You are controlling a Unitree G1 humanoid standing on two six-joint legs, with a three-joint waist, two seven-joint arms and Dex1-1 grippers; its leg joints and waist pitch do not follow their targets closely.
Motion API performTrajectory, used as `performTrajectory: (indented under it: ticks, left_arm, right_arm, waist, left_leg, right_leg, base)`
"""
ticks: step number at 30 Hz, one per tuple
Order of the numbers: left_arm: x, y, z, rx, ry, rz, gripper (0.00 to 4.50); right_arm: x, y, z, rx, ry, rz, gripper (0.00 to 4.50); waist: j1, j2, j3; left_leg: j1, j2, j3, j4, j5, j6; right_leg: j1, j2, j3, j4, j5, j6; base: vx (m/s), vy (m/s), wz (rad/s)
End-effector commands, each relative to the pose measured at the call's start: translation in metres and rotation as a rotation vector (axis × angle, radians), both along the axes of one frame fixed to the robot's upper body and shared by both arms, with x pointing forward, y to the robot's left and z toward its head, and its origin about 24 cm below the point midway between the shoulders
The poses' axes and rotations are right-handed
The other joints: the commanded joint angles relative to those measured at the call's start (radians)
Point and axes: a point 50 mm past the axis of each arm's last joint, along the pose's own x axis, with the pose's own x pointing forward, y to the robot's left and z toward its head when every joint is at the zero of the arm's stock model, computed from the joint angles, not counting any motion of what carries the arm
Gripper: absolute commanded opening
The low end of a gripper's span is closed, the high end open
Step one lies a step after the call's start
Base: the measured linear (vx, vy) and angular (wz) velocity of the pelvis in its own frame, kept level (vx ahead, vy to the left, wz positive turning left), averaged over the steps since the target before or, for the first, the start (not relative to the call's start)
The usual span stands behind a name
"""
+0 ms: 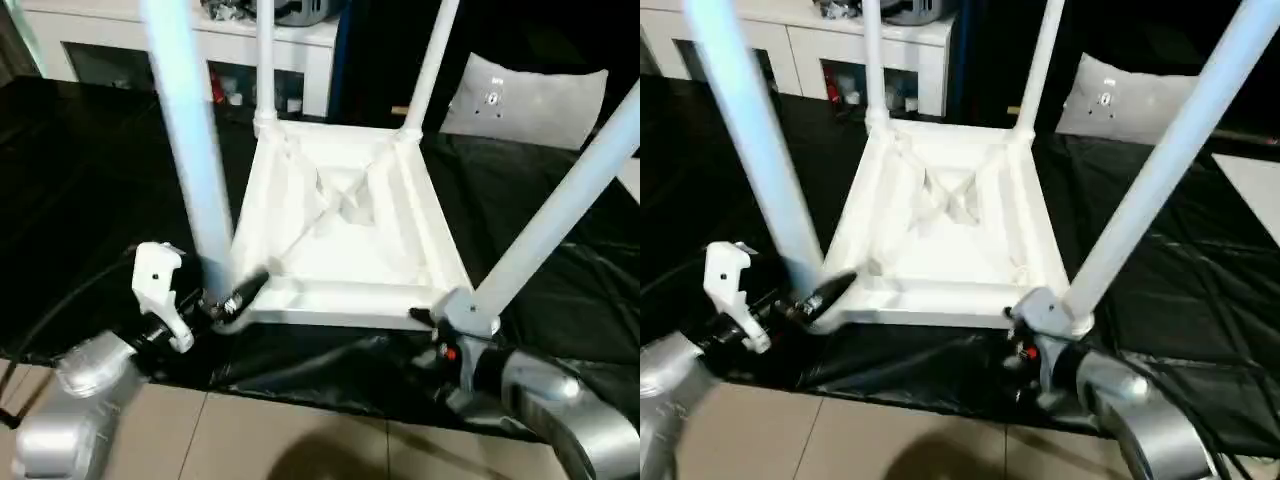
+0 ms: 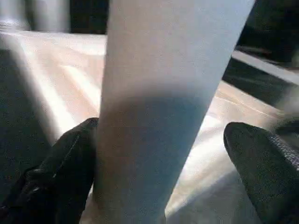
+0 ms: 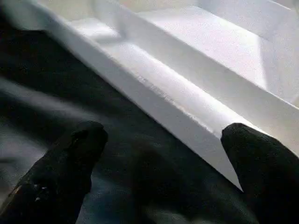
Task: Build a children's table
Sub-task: Rotate table base
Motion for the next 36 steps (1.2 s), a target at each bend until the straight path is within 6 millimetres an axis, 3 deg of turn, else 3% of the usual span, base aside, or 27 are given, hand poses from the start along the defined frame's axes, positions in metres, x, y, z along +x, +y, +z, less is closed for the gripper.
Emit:
performTrajectory:
  ticks: [1,4,7,11,14,19,20,24,26,29,31,36]
  left_arm:
    - [0.001,-0.025,0.005,-0.059,0.011,-0.208,4.46]
    - [0.016,-0.032,0.008,-0.062,0.002,-0.270,4.46]
    - [0.022,-0.043,0.014,-0.066,-0.003,-0.360,4.46]
    - [0.014,-0.056,0.018,-0.079,0.026,-0.489,4.46]
    - [-0.003,-0.067,0.017,-0.077,0.074,-0.623,4.46]
    - [-0.016,-0.076,0.017,-0.090,0.093,-0.687,4.46]
    - [-0.019,-0.082,0.018,-0.103,0.088,-0.696,4.46]
    - [-0.020,-0.091,0.019,-0.113,0.067,-0.687,4.46]
    - [-0.018,-0.100,0.020,-0.122,0.051,-0.676,4.46]
    - [-0.017,-0.110,0.023,-0.141,0.036,-0.679,4.46]
    - [-0.015,-0.119,0.026,-0.155,0.022,-0.690,4.46]
    - [-0.007,-0.130,0.028,-0.149,-0.022,-0.653,4.46]
  right_arm:
    - [0.000,-0.007,-0.015,-0.044,0.089,-0.049,4.50]
    - [0.003,-0.006,-0.016,-0.060,0.096,-0.053,4.50]
    - [0.006,-0.005,-0.017,-0.074,0.087,-0.054,4.50]
    - [0.010,-0.005,-0.018,-0.084,0.069,-0.080,4.50]
    - [0.014,-0.005,-0.019,-0.100,0.043,-0.105,4.50]
    - [0.018,-0.004,-0.021,-0.105,0.021,-0.117,4.50]
    - [0.022,-0.001,-0.022,-0.111,0.000,-0.120,4.50]
    - [0.029,0.003,-0.022,-0.112,-0.032,-0.128,4.50]
    - [0.038,0.010,-0.022,-0.113,-0.062,-0.130,4.50]
    - [0.050,0.020,-0.020,-0.099,-0.099,-0.133,4.50]
    - [0.062,0.033,-0.017,-0.080,-0.129,-0.125,4.50]
    - [0.078,0.055,-0.016,-0.073,-0.161,-0.101,4.50]
  waist:
    - [-0.004,0.017,-0.031]
    - [-0.002,0.015,-0.036]
    - [-0.002,0.011,-0.040]
    - [-0.008,0.008,-0.045]
    - [-0.012,0.014,-0.047]
    - [-0.016,0.010,-0.041]
    - [-0.017,0.006,-0.038]
    - [-0.022,0.008,-0.034]
    - [-0.026,0.007,-0.035]
    - [-0.035,0.008,-0.041]
    - [-0.042,0.013,-0.044]
    - [-0.052,0.012,-0.048]
  left_leg:
    - [-0.001,0.087,-0.029,-0.114,-0.184,-0.020]
    - [0.003,0.087,-0.024,-0.112,-0.174,-0.024]
    - [-0.002,0.090,-0.024,-0.112,-0.145,-0.026]
    - [-0.004,0.090,-0.018,-0.107,-0.087,-0.019]
    - [-0.003,0.091,-0.016,-0.106,-0.077,-0.018]
    - [-0.005,0.091,-0.011,-0.109,-0.100,-0.009]
    - [-0.006,0.092,-0.011,-0.111,-0.113,-0.007]
    - [-0.004,0.091,-0.011,-0.112,-0.164,-0.016]
    - [-0.006,0.090,-0.013,-0.112,-0.171,-0.021]
    - [-0.017,0.089,-0.014,-0.110,-0.114,-0.012]
    - [-0.016,0.088,-0.012,-0.107,-0.100,-0.011]
    - [-0.018,0.086,-0.008,-0.100,-0.071,0.002]
  right_leg:
    - [0.022,-0.105,0.062,-0.073,-0.242,-0.186]
    - [0.023,-0.108,0.063,-0.074,-0.230,-0.182]
    - [0.029,-0.113,0.062,-0.071,-0.205,-0.185]
    - [0.034,-0.112,0.061,-0.061,-0.122,-0.211]
    - [0.034,-0.110,0.060,-0.056,-0.087,-0.232]
    - [0.034,-0.110,0.063,-0.065,-0.132,-0.238]
    - [0.035,-0.110,0.064,-0.068,-0.161,-0.231]
    - [0.028,-0.109,0.065,-0.078,-0.266,-0.213]
    - [0.029,-0.108,0.065,-0.081,-0.292,-0.204]
    - [0.037,-0.107,0.063,-0.071,-0.211,-0.217]
    - [0.035,-0.104,0.062,-0.069,-0.176,-0.231]
    - [0.038,-0.103,0.063,-0.067,-0.131,-0.253]
  base:
    - [0.000,0.000,0.00]
    - [0.000,0.000,0.00]
    - [0.000,0.000,0.00]
    - [0.000,0.000,0.00]
    - [0.000,0.000,0.00]
    - [0.000,0.000,0.00]
    - [0.000,0.000,0.00]
    - [0.000,0.000,0.00]
    - [0.000,0.000,0.00]
    - [0.000,0.000,0.00]
    - [0.000,0.000,0.00]
    - [0.000,0.000,0.00]
